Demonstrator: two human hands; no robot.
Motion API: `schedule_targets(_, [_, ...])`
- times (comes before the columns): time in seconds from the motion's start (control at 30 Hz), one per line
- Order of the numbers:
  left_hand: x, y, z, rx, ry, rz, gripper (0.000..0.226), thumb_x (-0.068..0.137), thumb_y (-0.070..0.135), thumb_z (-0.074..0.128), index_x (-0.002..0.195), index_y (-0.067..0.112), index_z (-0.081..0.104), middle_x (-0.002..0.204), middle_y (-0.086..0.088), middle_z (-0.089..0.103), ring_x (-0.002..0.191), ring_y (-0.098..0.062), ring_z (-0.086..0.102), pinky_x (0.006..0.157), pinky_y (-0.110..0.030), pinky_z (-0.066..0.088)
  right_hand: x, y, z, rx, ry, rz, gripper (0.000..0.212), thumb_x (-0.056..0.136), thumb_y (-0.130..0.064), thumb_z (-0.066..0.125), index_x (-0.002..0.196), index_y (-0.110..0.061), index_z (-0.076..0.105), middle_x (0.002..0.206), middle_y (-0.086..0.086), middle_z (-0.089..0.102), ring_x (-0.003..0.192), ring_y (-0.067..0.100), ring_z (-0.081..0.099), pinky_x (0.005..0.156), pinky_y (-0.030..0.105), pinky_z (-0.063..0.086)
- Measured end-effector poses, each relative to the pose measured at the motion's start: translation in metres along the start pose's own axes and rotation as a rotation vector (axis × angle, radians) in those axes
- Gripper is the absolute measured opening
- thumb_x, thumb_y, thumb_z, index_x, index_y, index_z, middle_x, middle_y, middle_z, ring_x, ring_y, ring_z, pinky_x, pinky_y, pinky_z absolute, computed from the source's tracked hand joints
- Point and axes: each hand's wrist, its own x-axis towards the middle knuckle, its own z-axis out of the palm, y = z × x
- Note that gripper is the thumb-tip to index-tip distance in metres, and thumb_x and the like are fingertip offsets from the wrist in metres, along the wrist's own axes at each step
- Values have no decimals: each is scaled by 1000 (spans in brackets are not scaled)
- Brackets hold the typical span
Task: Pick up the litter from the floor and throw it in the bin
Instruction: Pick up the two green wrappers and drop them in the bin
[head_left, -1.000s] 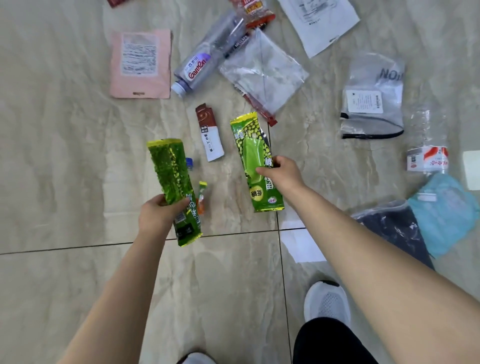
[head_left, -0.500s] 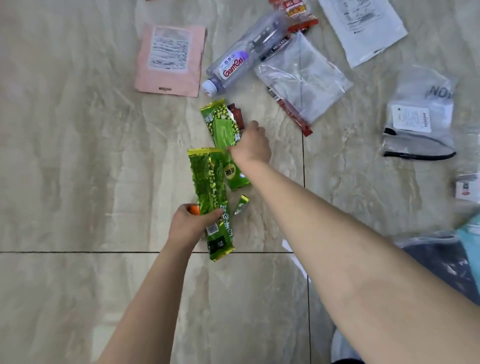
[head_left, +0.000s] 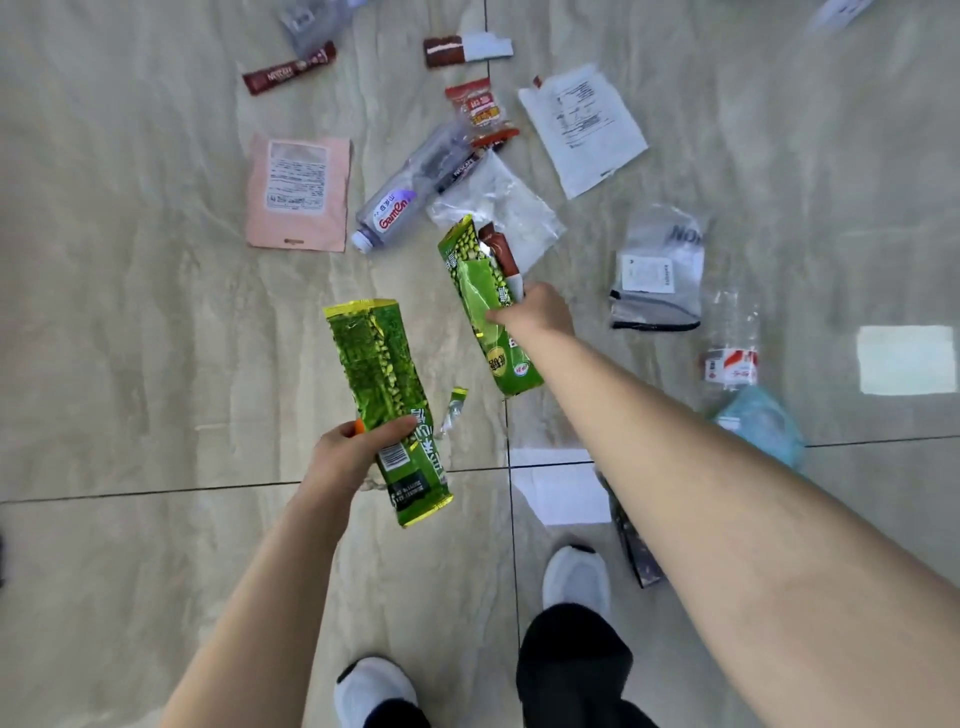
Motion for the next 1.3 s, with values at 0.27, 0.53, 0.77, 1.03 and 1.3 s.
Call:
schedule_targets(0.27, [-122, 182, 75, 35, -63, 77, 26, 69, 31, 79, 86, 16, 65, 69, 3, 72, 65, -12, 66, 56, -25, 46, -31, -89, -232, 65, 52, -1, 43, 77, -33, 74, 108, -8, 60, 107, 9, 67, 85, 26, 60, 65, 28, 42])
schedule_targets(0.53, [-139, 357, 144, 97, -158, 179, 30, 71, 28, 77, 95, 16, 65, 73, 4, 74, 66, -12, 69, 57, -22, 51, 23, -168, -375, 116, 162, 29, 37, 75, -32, 75, 103, -10, 65, 100, 8, 70, 80, 25, 64, 69, 27, 48])
schedule_targets(0.77, [-92, 506, 195, 221, -203, 222, 22, 72, 32, 76, 84, 17, 66, 85, -4, 73, 83, -24, 64, 91, -40, 45, 116, -250, -453, 132, 218, 35, 27, 78, -32, 73, 94, -13, 63, 91, 5, 63, 77, 24, 58, 67, 27, 41])
schedule_targets(1.03, [-69, 601, 275, 272, -247, 212, 33, 71, 38, 75, 92, 15, 64, 91, -4, 71, 81, -21, 61, 72, -33, 42, 186, -267, -534, 103, 231, 80, 33, 80, -32, 70, 103, -9, 64, 95, 7, 65, 80, 26, 61, 69, 29, 46])
schedule_targets(1.3, [-31, 686, 397, 296, -239, 219, 27, 74, 36, 74, 91, 18, 63, 87, -1, 72, 81, -18, 64, 69, -31, 43, 306, -274, -630, 20, 219, 97, 31, 82, -31, 67, 102, -9, 61, 91, 6, 63, 77, 25, 57, 66, 28, 39])
